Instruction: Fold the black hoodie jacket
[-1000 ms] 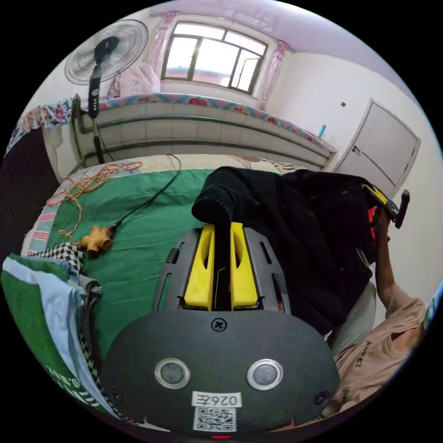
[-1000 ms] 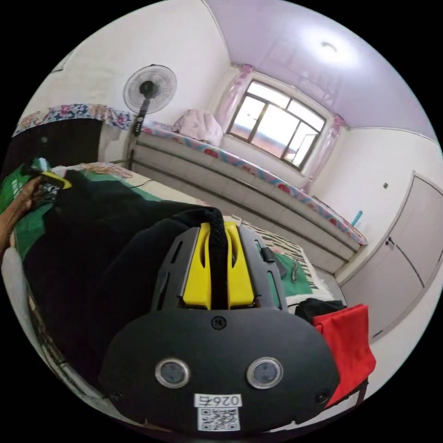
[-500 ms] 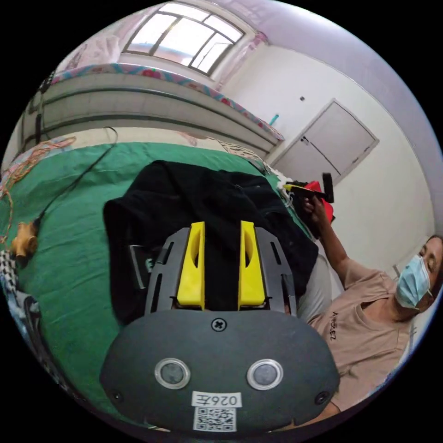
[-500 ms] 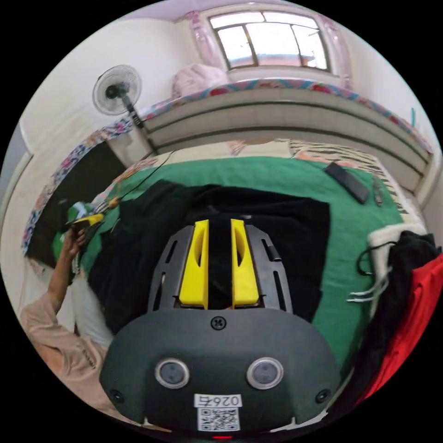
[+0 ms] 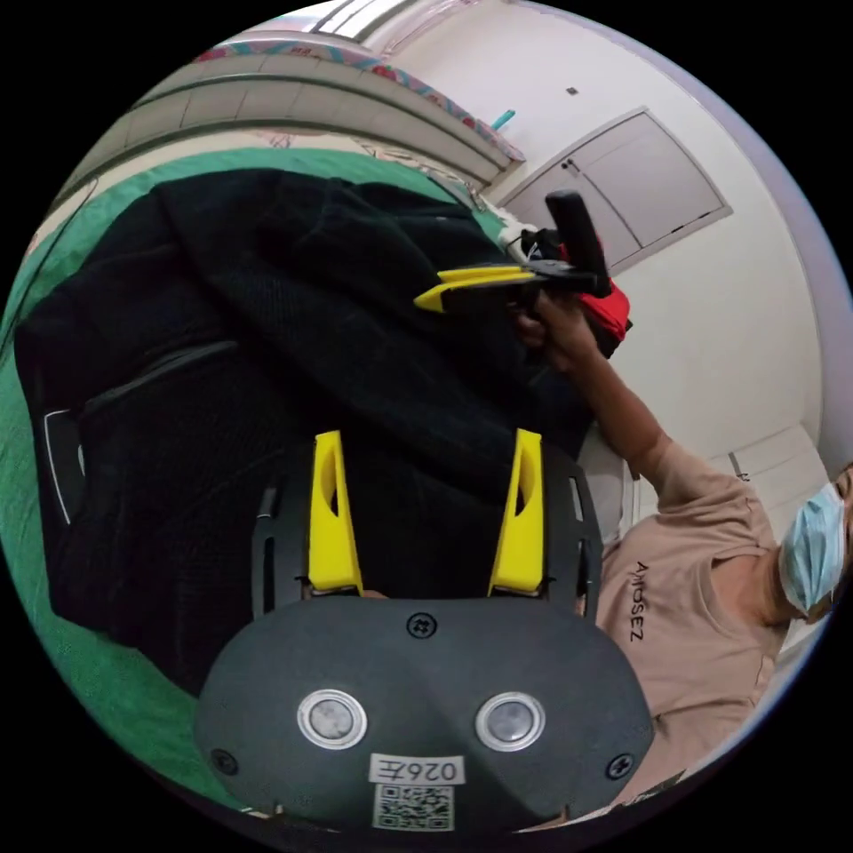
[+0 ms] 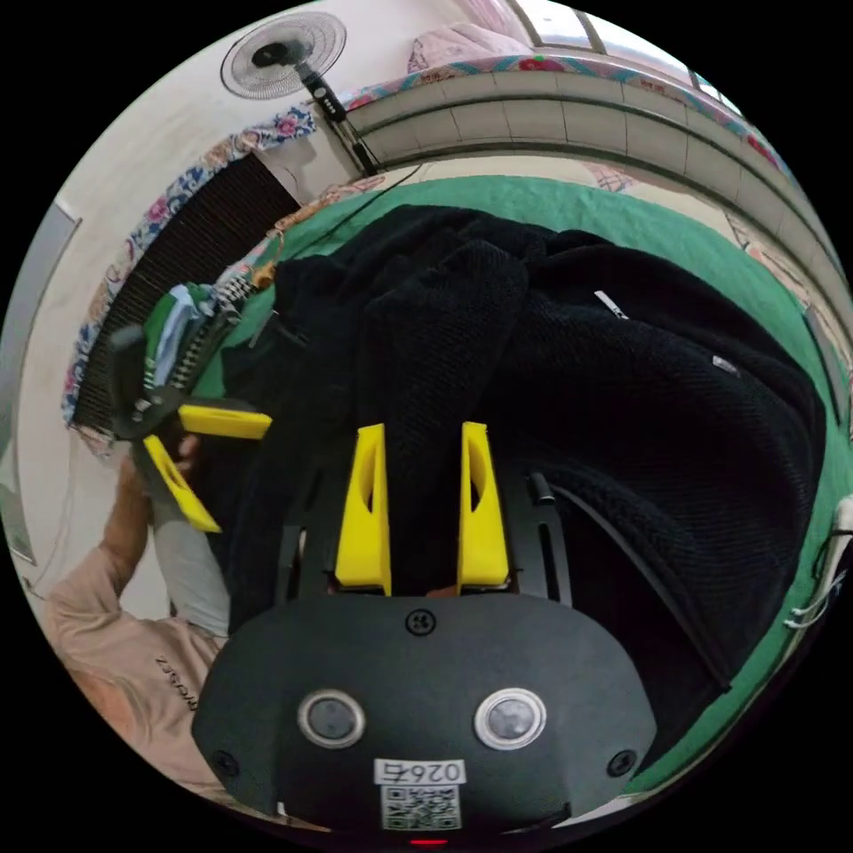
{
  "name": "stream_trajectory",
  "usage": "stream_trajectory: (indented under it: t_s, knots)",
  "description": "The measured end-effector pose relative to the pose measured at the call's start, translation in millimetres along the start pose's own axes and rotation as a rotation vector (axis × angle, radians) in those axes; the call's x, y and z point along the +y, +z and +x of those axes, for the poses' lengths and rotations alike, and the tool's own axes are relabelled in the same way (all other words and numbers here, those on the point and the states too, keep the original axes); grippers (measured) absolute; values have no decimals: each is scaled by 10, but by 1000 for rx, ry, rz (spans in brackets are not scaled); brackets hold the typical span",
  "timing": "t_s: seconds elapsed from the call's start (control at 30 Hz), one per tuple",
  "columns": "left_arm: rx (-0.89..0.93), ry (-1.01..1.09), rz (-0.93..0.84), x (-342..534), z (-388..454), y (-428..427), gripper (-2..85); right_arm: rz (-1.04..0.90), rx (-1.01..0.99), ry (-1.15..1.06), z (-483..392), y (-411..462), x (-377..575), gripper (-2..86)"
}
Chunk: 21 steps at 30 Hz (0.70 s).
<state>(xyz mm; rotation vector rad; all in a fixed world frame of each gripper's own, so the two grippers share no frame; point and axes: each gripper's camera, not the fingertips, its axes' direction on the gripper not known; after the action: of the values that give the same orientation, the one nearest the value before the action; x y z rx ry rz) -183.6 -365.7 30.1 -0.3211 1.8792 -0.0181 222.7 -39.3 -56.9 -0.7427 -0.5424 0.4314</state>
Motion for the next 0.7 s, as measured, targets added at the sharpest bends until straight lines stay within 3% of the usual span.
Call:
stream_trajectory:
  t_s: [0.1,0.2,0.4,0.53,0.7]
  knots:
    - [-136,-22,-79,-131,16,69,96,-6,8,-7,13,-85,99,14]
    - [5,-10,-62,-190,-53,9,36,-2,-32,-26,-1,-331,211,-2]
    - [219,-20,199,25,-227,-395,18,-1,60,-117,-203,-839,773,-9]
    - [250,-15,204,-7,-289,-406,22,-23,205,-118,-306,-872,1105,0]
    - [189,80,175,-165,-109,-415,60,-1,94,-255,-799,-561,950,65]
